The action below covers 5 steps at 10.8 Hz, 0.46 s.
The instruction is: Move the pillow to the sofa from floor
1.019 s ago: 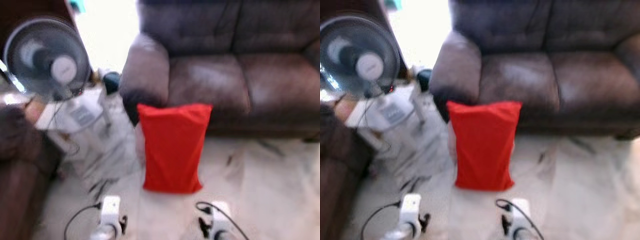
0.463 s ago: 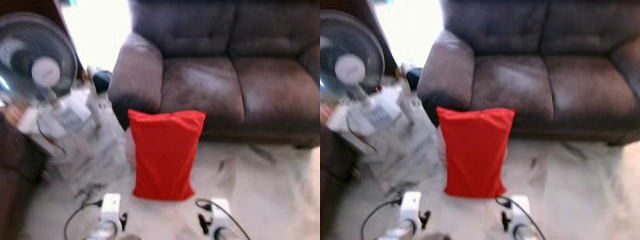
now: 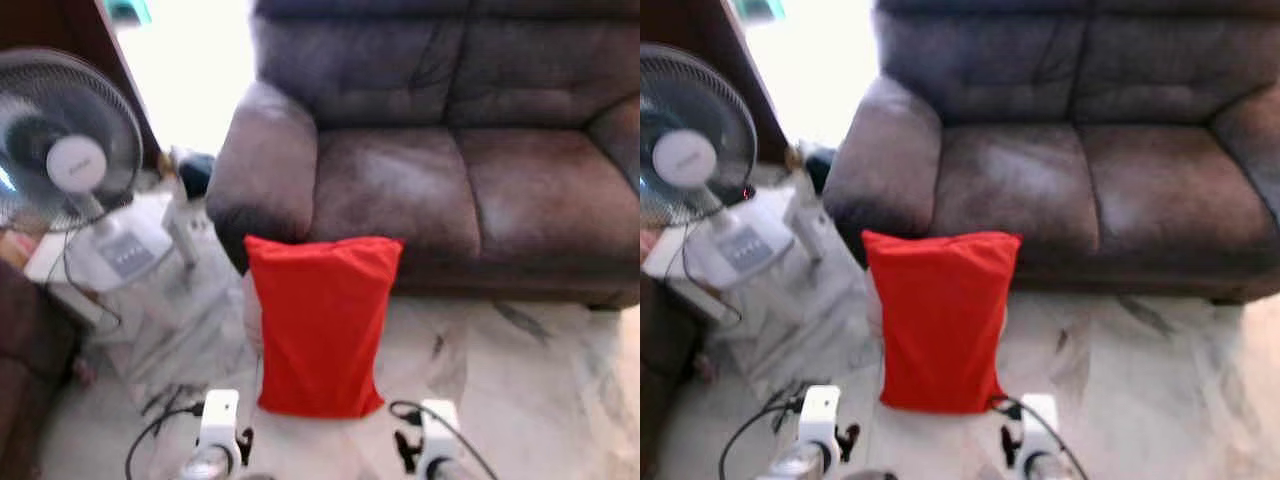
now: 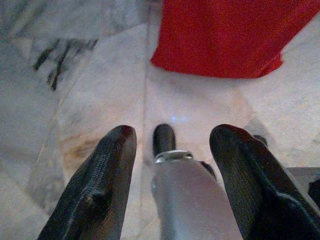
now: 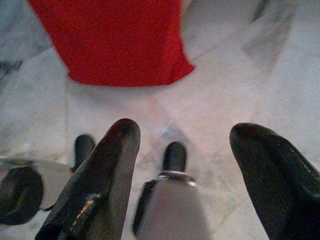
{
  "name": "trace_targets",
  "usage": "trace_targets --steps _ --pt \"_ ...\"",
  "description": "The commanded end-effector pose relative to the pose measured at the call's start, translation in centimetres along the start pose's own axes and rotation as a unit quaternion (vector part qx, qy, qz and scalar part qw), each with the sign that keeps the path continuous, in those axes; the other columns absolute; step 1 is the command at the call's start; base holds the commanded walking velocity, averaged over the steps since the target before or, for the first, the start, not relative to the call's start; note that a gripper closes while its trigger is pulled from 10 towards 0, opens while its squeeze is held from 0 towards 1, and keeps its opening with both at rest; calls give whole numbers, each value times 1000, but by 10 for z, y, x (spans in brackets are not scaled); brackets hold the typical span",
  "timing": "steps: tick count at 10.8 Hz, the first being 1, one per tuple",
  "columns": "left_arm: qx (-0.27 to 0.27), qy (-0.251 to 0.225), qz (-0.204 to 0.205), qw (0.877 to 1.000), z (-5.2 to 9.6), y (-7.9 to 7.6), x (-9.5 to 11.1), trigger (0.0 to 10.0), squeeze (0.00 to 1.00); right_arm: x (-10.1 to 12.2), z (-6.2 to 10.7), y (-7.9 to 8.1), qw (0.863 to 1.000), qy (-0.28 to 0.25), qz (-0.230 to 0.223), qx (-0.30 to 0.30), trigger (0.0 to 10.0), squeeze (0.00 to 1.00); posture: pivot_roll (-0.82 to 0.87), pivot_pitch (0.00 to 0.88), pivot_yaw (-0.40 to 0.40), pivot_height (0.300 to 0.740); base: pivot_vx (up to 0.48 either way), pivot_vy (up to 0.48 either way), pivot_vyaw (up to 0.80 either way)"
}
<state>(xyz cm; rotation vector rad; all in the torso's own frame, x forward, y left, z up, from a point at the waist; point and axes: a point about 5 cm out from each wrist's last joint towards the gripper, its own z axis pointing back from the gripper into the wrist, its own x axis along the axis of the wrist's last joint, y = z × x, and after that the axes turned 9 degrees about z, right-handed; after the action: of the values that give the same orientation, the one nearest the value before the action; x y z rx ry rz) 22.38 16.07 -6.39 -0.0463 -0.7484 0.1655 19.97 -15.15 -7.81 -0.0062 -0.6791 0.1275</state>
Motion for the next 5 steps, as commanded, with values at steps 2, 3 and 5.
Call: trace_targets --steps 2,3,5 --pt "9 19 1 1000 2 6 -9 10000 0 -5 1 3 1000 8 5 6 10000 0 125 177 20 740 249 0 0" --pt "9 19 0 1000 2 7 -9 10000 0 -5 1 3 1000 8 17 9 10000 0 124 170 21 740 247 0 538" --pt "9 20 -2 1000 2 7 -10 10000 0 -6 1 4 1000 8 0 7 10000 0 122 163 22 740 249 0 384"
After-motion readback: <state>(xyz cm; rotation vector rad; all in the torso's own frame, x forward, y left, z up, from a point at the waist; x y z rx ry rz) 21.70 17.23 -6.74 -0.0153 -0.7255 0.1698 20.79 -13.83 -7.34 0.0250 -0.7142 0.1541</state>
